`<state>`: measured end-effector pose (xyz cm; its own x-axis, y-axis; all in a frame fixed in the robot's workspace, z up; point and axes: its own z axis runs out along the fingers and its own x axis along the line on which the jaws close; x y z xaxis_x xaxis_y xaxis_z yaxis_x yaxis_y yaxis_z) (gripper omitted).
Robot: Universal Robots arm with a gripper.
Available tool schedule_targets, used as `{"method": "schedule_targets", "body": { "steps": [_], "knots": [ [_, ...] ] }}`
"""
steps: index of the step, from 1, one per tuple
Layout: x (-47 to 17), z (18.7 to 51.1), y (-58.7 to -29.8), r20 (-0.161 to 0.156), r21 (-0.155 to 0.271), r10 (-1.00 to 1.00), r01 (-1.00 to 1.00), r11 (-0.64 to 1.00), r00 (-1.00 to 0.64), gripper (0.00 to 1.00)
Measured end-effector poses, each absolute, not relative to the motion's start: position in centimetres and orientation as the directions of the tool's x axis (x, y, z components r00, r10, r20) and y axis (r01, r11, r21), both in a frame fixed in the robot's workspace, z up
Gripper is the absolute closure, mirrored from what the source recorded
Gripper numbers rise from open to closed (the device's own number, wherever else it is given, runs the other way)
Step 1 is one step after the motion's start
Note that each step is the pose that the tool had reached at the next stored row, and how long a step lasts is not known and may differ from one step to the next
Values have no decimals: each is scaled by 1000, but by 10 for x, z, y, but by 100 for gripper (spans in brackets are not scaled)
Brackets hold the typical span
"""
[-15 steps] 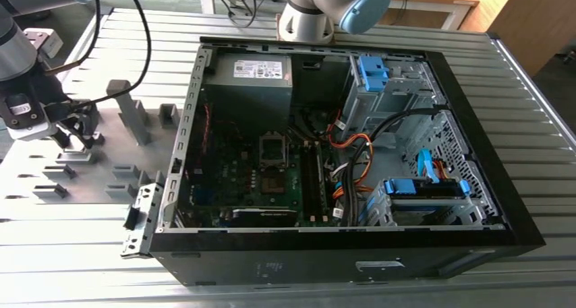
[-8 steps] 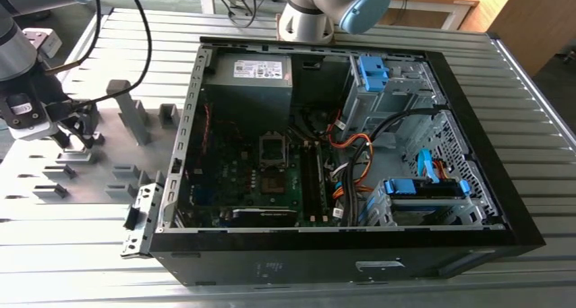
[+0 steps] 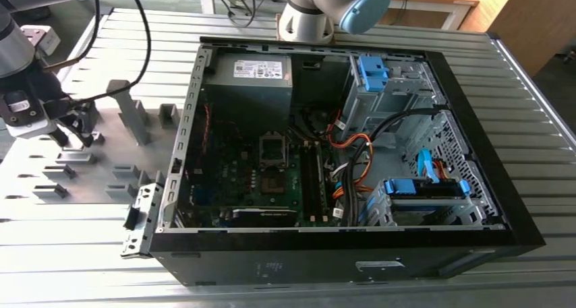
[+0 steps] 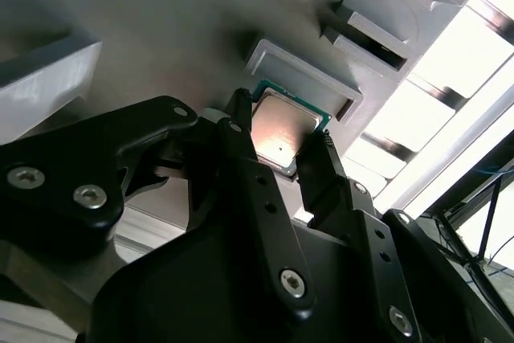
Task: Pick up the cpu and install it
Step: 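Pick up the cpu and move it towards the insertion slot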
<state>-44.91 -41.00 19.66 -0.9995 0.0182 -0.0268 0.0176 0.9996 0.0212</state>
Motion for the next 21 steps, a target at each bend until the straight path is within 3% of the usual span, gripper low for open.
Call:
{"method": "schedule_targets", "body": {
  "steps": [21],
  "knots": [
    [-449,234,-410,-27,21,18,18,1000,-999,53]
  ]
}}
